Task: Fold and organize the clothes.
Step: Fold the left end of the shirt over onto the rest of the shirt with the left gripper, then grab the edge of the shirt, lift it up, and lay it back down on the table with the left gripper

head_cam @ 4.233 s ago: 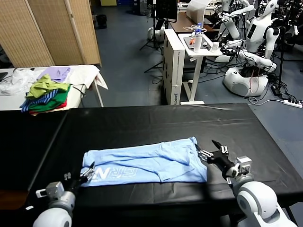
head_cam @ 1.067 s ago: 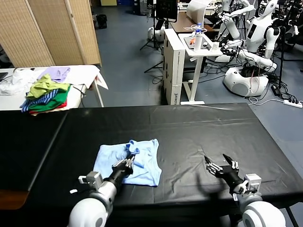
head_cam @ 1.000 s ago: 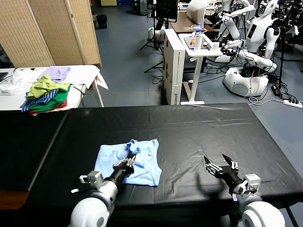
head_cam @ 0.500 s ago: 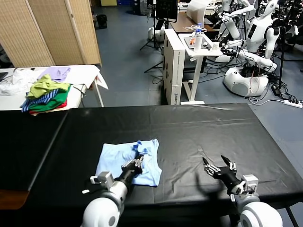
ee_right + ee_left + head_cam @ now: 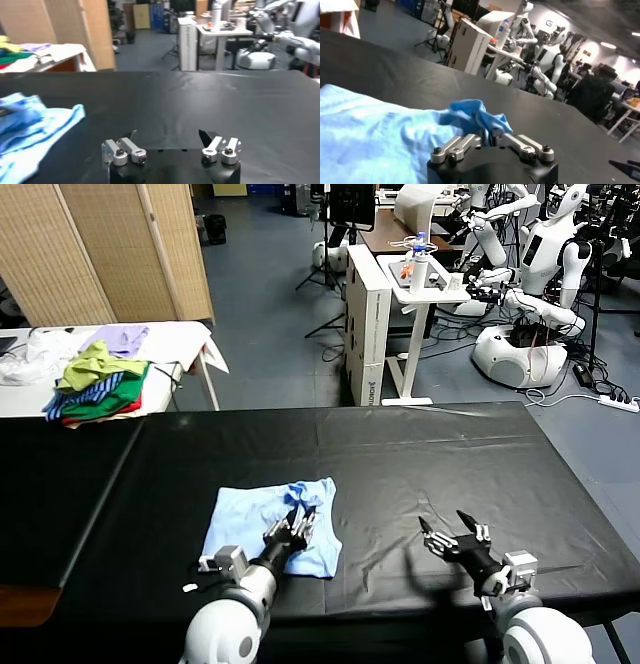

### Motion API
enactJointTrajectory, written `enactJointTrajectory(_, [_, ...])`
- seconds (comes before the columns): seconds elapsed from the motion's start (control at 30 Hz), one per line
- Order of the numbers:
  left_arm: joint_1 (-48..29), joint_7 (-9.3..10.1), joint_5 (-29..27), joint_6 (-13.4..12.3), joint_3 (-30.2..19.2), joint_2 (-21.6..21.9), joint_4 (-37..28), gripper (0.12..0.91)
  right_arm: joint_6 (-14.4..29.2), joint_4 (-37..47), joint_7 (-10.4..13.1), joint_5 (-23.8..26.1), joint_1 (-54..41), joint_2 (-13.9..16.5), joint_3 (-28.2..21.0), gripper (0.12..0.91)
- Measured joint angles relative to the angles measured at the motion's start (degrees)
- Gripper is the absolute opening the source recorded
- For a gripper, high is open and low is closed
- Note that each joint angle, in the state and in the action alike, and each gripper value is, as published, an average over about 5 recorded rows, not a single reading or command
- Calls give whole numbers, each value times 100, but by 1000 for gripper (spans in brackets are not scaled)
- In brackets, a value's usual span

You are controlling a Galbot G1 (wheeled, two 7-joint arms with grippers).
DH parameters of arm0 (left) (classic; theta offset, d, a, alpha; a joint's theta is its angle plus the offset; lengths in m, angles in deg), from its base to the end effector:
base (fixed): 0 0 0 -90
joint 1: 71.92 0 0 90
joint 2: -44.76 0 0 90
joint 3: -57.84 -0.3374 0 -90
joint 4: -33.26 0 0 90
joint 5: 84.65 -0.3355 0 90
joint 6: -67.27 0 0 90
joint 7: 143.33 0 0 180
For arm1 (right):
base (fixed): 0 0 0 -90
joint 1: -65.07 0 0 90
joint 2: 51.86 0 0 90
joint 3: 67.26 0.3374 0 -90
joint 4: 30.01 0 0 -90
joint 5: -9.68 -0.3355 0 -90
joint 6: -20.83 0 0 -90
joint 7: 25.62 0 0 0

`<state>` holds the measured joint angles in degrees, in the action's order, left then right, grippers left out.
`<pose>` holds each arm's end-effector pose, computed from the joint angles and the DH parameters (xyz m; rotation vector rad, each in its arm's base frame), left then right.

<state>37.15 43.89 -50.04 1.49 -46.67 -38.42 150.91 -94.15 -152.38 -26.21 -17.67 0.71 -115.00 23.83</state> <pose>0.2101 -0.0524 -0.2729 -0.4245 -2.6378 0.6733 0.1956 -0.0761 -0.2473 0.3496 -2.7525 -0.0087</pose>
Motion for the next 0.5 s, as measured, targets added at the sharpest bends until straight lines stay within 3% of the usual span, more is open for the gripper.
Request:
enactJointTrajectory(0.1, [26, 66, 540, 42, 92, 22, 97, 810, 3, 5, -3, -31, -112, 110, -204, 907])
enactJointTrajectory(0.17, [42, 128, 859, 53, 191, 67, 182, 877, -7, 25, 13, -63, -223, 180, -383, 907])
enactJointTrajectory(0.3, [53, 116, 896, -85, 451, 213, 307, 905, -38, 100, 36, -134, -566, 297, -882, 907])
enactJointTrajectory(0.5, [186, -159, 90, -405, 984, 716, 309, 907, -34, 334, 67, -113, -1231, 281, -1747, 907])
